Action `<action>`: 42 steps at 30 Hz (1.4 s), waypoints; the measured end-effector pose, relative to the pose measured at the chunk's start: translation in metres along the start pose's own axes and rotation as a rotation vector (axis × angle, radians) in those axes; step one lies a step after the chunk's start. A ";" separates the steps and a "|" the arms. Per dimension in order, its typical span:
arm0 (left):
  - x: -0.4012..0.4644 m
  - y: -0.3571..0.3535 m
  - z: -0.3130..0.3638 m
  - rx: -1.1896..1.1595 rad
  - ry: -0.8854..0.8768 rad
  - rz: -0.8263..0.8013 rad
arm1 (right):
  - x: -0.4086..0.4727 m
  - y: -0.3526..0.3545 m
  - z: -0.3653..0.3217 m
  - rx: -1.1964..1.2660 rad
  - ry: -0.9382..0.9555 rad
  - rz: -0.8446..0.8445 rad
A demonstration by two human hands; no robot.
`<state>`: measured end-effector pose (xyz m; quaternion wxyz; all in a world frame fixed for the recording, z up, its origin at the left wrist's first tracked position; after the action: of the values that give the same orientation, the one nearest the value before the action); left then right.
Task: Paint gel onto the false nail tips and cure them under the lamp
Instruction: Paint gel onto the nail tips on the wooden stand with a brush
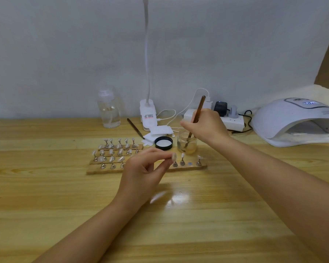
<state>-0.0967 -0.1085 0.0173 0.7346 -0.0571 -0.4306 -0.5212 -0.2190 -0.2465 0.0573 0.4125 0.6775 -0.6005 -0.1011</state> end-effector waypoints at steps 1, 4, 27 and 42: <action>0.000 0.000 0.000 -0.002 0.006 -0.001 | 0.001 0.001 0.000 0.000 -0.005 0.002; 0.000 0.000 -0.001 -0.009 0.023 -0.003 | 0.008 0.013 0.002 0.081 -0.048 0.069; -0.001 -0.001 -0.002 0.004 0.077 -0.026 | -0.002 0.051 0.037 0.624 -0.380 0.291; -0.002 -0.003 -0.007 0.017 0.165 -0.044 | -0.093 0.014 -0.001 0.842 0.237 0.106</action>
<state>-0.0958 -0.1124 0.0107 0.7564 0.0018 -0.3741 -0.5365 -0.2529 -0.1622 0.0344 0.1712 0.7618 -0.5719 0.2518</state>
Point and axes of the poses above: each hand's wrist, its own x-axis towards the middle knuckle, its own y-axis out of the back of the hand, z = x × y, the point moved 4 cm from there along x, towards the middle knuckle, and after that the axes turned 4 degrees about x, right-handed, at the moved point
